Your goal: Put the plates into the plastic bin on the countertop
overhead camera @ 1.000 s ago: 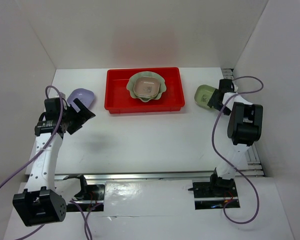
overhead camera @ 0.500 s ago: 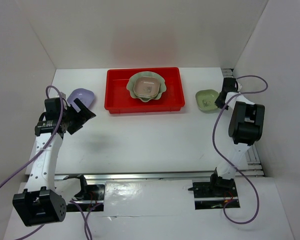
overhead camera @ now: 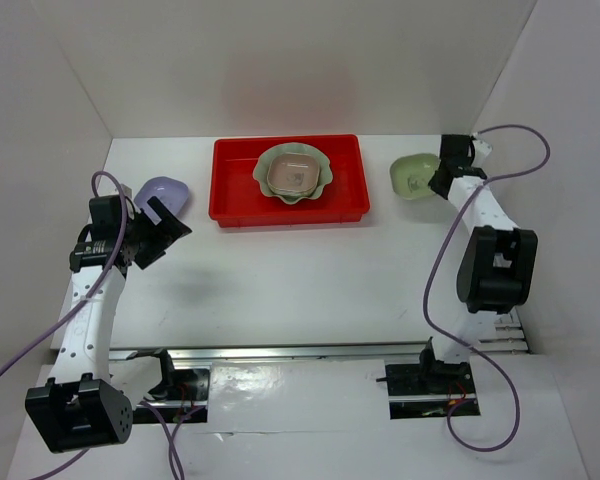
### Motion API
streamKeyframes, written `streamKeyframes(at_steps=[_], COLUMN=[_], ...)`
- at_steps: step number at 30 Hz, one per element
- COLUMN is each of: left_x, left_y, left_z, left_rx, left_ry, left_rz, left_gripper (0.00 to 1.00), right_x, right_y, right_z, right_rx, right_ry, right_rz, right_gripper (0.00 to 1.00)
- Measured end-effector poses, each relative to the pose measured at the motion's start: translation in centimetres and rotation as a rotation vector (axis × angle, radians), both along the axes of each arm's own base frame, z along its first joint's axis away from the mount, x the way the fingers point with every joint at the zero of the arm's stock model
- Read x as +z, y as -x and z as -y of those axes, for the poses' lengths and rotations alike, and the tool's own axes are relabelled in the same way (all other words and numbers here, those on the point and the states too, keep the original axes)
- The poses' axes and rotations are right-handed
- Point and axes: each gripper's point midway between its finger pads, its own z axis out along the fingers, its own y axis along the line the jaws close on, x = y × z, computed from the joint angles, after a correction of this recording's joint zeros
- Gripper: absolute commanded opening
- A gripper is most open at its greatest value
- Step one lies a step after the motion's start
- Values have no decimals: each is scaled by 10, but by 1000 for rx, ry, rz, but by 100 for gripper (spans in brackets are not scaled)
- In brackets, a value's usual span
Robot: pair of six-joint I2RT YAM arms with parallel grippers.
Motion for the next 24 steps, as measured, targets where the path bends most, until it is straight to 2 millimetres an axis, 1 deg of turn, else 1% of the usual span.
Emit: streamKeyframes(at_steps=[2,4,6,8,10,12,13,15,16,18,19,20,21,22,24], left_x=[0,0,-1,-1,-1,-1,-1,-1,-1,-1,-1,-2,-2,-2,-2], left_y=[0,0,0,0,0,0,0,0,-1,-2,-2,-2,-2,-2,-2], left_z=[0,-1,-2,-3,-4,-4,-4,-4,-4,-4,-4,-5,-4,-3,-3], left_rx=[2,5,10,13,15,17,17,17,17,17,17,17,16,13,10], left_ry=[-2,-5,-10,-13,-15,-17,-17,-17,-17,-18,-18,-18,-19,-19,-19], left_rz=[0,-1,-2,-2,-3,-3,-3,-3,-2,1,1,2,2,2,3], left_gripper=[100,100,100,100,100,100,100,100,100,100,100,100,100,100,100], right_x=[43,85,119,140,150,151,152,152,151,141,135,127,119,112,102], right_y=[-10,-20,-26,-29,-35,-47,-57,-83,-94,-112,-119,-123,-127,-131,-139], right_z=[-12,-28,-52,-78,-113,-150,-171,-215,-233,-267,-281,-291,-297,-301,-303], right_rx=[-3,8,50,114,226,350,421,566,628,750,805,853,888,924,978], right_ry=[35,49,34,0,-53,-84,-94,-104,-106,-112,-110,-101,-93,-81,-50], right_rz=[90,193,288,356,395,396,390,394,398,386,381,360,346,330,306], right_gripper=[0,0,0,0,0,0,0,0,0,0,0,0,0,0,0])
